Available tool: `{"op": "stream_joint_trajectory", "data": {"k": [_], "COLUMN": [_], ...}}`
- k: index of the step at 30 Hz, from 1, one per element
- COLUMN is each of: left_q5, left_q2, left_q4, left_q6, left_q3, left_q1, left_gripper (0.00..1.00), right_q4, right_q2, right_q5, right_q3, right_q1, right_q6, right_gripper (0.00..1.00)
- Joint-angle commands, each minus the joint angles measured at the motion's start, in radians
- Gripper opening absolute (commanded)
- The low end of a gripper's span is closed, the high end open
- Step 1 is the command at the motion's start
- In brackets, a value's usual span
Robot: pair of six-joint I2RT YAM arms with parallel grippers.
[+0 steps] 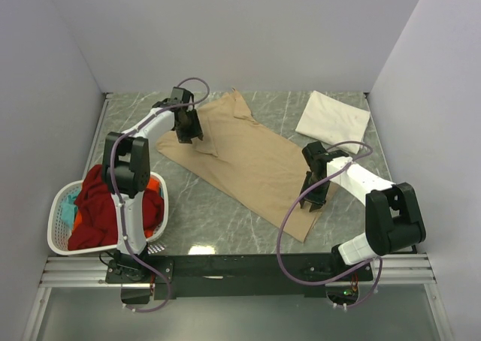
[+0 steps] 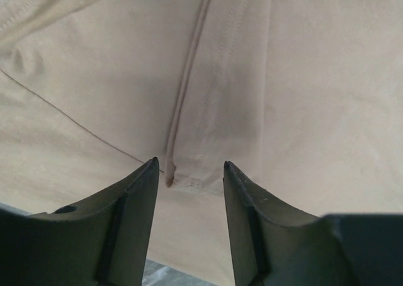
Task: Fold and stack the t-shirts
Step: Fold the tshirt
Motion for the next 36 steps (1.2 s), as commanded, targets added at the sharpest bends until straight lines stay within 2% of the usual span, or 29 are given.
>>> {"op": "stream_joint_trajectory", "data": {"k": [1,7,17,29,36], "left_q5": [-0.021,-0.061,-0.076,-0.072,-0.075], "left_q2": [-0.011,-0.001,-0.014,-0.014,-0.014], "left_q4": [-0.005,-0.039,-0.016,-0.002,-0.008], "left_q6": [-0.010,-0.003,-0.013,-0.015,-0.010], "left_q3": [-0.008,0.006,-0.077,-0.063,-0.029], "left_q1": [-0.019,-0.027,-0.042,-0.065,-0.080], "left_gripper": [0.50,0.46,0.44,0.30,0.11], "right_q4": [0.015,0.018,0.019,0.024,0.022], "right_q2": [0.007,0.005,0.001,-0.016,-0.024], "right_q5": [0.015,-0.009,-0.016,-0.023,-0.025], "right_q3": [0.010,0.001,-0.010,-0.033,-0.042], "right_q1": [-0.010,-0.013,-0.015,-0.015,-0.013], "right_q6": [-0.014,-0.014,-0.009,-0.005,-0.009], "right_gripper": [0.40,0.40,0.40,0.40,0.40]}}
